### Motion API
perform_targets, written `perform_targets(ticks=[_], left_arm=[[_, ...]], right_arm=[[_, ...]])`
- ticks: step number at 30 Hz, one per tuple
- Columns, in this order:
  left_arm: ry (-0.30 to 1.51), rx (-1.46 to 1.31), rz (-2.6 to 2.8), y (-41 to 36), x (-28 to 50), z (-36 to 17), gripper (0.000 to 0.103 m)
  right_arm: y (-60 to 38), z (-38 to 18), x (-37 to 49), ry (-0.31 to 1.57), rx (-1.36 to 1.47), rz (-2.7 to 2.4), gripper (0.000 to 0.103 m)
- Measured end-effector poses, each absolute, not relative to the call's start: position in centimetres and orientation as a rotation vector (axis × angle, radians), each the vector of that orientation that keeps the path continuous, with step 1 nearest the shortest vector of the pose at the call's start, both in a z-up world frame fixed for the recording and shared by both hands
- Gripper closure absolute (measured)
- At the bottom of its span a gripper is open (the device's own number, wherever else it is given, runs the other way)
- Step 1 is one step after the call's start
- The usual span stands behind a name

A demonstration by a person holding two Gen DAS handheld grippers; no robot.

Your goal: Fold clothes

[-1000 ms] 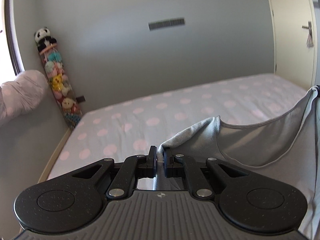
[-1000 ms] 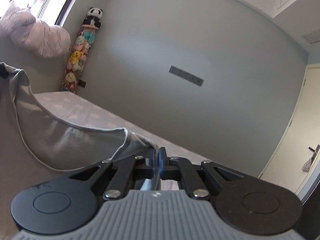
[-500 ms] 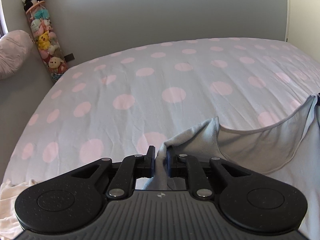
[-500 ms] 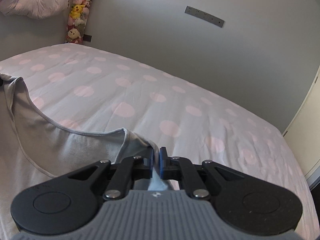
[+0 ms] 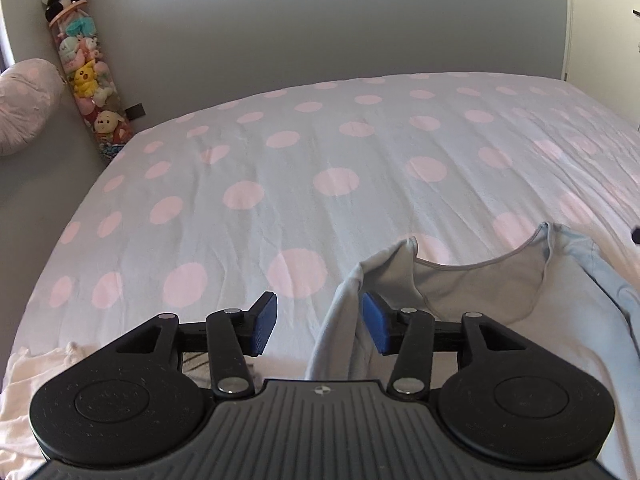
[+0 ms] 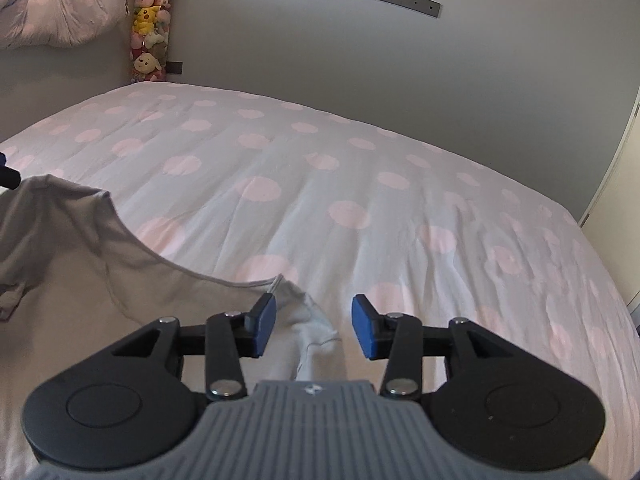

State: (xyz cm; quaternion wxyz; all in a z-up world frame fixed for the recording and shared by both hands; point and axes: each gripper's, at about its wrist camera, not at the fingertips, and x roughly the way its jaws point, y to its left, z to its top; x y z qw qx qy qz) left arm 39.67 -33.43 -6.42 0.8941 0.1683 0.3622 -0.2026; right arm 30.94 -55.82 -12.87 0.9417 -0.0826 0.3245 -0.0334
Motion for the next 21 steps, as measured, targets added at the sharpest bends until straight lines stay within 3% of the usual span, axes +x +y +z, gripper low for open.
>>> perform_targets(ticks=[7, 21], left_arm=[[0.789, 0.324, -0.379, -29.3, 33.1, -5.7, 0.057], [0.928, 0.145, -0.070, -20.2, 19.7, -10.4, 0.055]], right_arm=[[-54.4, -12.7, 20.7, 0.667, -0.135, -0.026, 0.052], [-52.4, -17.4, 4.5, 0.705, 0.088, -0.131, 0.042]])
